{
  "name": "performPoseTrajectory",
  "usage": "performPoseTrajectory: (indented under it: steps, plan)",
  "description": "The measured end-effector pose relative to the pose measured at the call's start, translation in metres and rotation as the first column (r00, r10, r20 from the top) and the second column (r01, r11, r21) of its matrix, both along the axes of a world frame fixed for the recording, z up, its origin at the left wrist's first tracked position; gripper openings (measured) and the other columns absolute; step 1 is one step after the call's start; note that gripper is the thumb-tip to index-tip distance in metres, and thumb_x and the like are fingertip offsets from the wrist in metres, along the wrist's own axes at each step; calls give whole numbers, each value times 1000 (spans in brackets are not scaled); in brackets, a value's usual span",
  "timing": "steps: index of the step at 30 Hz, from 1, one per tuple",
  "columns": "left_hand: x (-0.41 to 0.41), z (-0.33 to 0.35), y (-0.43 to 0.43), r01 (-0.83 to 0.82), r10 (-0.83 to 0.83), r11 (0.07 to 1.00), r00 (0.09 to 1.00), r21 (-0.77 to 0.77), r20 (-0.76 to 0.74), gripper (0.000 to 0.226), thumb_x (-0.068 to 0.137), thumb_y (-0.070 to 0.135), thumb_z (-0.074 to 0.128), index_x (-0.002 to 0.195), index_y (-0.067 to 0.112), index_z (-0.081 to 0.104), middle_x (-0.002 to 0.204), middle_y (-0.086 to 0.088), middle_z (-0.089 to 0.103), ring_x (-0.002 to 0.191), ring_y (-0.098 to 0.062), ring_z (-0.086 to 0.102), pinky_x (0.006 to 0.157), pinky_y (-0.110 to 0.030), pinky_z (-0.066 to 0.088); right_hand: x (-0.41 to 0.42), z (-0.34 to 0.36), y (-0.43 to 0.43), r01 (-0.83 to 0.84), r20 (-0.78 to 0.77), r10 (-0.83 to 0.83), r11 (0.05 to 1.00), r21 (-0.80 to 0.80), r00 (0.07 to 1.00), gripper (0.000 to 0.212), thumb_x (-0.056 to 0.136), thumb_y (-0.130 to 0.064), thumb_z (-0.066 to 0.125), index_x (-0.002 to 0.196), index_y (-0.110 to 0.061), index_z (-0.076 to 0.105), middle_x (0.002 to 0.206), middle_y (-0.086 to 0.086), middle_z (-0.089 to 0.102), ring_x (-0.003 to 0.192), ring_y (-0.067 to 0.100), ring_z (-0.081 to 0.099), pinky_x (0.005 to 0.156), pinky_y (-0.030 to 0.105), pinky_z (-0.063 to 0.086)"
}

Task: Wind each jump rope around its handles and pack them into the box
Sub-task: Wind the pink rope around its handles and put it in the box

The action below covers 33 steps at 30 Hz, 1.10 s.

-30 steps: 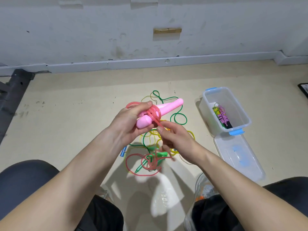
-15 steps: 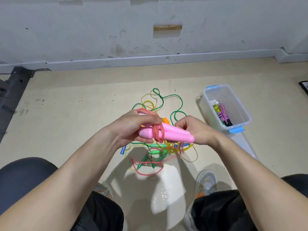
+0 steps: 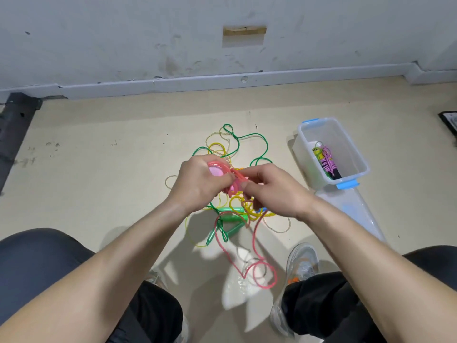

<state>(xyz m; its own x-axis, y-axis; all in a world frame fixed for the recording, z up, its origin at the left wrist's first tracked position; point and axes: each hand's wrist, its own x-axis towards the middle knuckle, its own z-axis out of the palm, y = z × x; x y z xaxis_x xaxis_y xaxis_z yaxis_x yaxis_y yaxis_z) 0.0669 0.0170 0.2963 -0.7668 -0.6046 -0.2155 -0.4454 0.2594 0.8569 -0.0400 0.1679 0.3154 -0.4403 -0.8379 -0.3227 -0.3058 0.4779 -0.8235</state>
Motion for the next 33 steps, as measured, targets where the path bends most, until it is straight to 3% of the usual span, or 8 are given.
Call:
performPoseTrajectory:
  steps: [7, 10, 13, 16, 19, 23, 28, 33]
  plan:
    - [0, 17, -2, -227, 281, 891, 956, 393, -84, 9, 85, 16, 80, 86, 10, 74, 80, -12, 72, 65, -24, 71, 58, -34, 62, 44, -9, 6, 49, -353, -129, 973, -226, 927, 36, 103, -32, 43, 137, -39, 54, 65, 1, 64, 61, 17, 58, 61, 37, 46]
    - [1, 22, -6, -251, 331, 821, 941, 513, -69, 12, 84, 18, 81, 86, 9, 73, 83, -12, 74, 67, -28, 71, 56, -32, 60, 60, -25, 8, 14, -760, -108, 992, -129, 641, 50, 98, -30, 52, 148, -28, 47, 76, -1, 63, 59, 27, 57, 45, 33, 34]
    - [2, 27, -9, -276, 368, 734, 929, 621, -23, 12, 86, 18, 79, 88, 8, 71, 91, -14, 76, 67, -32, 72, 50, -28, 56, 52, -39, 11, -1, -883, -152, 985, -170, 444, 50, 92, -23, 68, 141, -20, 57, 78, -1, 58, 47, 28, 53, 37, 29, 33]
    - [1, 27, -13, -309, 398, 656, 917, 688, 31, 10, 87, 19, 77, 90, 10, 72, 87, -11, 75, 64, -29, 72, 47, -25, 55, 52, -40, 11, 31, -747, -304, 934, -355, 592, 18, 99, -35, 60, 105, -21, 70, 73, -3, 61, 55, 24, 57, 44, 36, 45]
    - [0, 28, -12, -247, 343, 611, 939, 752, 30, 20, 90, 20, 72, 105, 7, 73, 83, -10, 74, 60, -25, 71, 45, -23, 53, 44, -39, 8, 188, -286, -287, 925, -329, 914, 35, 97, -47, 57, 72, -22, 57, 56, -3, 59, 53, 17, 55, 58, 40, 47]
    - [1, 28, -17, -57, 158, 627, 986, 777, -56, 26, 85, 22, 74, 106, 8, 71, 82, -7, 70, 59, -18, 67, 45, -23, 54, 18, -43, 11, 66, 246, -17, 979, -192, 969, 53, 87, -70, 53, 74, -21, 69, 52, -4, 54, 54, 16, 48, 59, 34, 39]
    - [8, 30, -24, 262, -265, 691, 959, 673, -102, 5, 76, 20, 70, 73, 16, 71, 66, -1, 58, 52, -15, 58, 45, -24, 50, -23, -40, 21, -78, 245, 93, 994, -70, 965, 21, 75, -23, 74, 60, -18, 61, 60, -2, 44, 60, 13, 37, 58, 31, 31]
    - [8, 33, -20, 386, -437, 803, 899, 455, 9, 16, 72, 7, 85, 83, 6, 75, 77, -13, 67, 65, -24, 65, 54, -29, 54, -36, -21, 23, -226, 222, 209, 973, 52, 952, 11, 83, -18, 81, 76, -14, 74, 71, 4, 62, 69, 15, 50, 67, 32, 39]
